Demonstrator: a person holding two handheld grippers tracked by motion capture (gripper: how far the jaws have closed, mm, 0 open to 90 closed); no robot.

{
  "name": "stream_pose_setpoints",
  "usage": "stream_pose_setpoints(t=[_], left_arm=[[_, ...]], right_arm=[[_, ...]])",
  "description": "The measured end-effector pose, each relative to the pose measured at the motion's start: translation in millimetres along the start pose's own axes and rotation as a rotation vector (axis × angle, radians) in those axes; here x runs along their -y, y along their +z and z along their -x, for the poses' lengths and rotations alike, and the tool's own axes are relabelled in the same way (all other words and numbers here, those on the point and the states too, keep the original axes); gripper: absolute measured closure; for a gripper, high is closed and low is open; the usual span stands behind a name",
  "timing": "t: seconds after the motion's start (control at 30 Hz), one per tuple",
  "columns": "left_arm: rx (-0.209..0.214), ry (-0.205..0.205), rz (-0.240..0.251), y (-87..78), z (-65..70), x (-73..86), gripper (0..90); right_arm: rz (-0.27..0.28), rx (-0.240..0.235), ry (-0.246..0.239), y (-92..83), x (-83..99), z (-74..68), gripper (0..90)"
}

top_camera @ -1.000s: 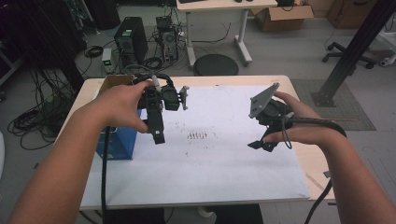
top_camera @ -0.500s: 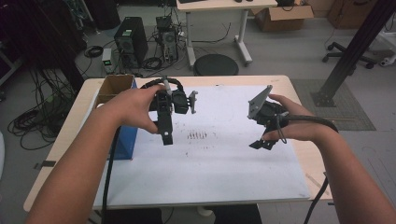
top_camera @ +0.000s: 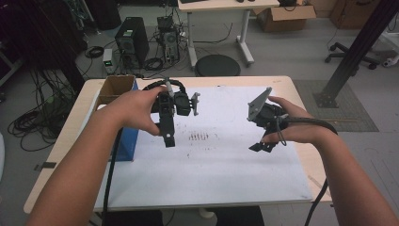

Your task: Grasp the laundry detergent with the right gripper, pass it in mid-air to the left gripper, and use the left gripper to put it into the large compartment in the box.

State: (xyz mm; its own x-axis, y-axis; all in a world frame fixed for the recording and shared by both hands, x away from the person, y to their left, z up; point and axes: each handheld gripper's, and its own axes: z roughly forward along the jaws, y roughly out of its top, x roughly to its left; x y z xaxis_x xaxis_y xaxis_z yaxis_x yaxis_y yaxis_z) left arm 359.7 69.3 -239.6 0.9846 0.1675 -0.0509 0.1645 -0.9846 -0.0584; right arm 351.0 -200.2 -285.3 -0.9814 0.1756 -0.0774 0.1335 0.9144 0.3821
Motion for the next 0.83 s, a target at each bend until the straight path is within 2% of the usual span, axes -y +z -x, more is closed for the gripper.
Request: stream_pose_setpoints(t=[0.6,0.63,0.83], left_arm=[[0.010,0.013,-0.006,2.9,-2.5,-4.1,0.2],[0.008,0.010,0.005,3.8,-2.6,-3.9,0.2],[0.011,0.001,-0.011,4.2,-2.9,-7.4,0.2]], right_arm=[[0.008,-0.007,0.000,3.1,0.9,2.1,3.5],[0.007,-0.006,-0.001,3.6,0.9,2.3,3.5],[0.019,-0.003,0.000,2.9,1.2,2.9,3.5]])
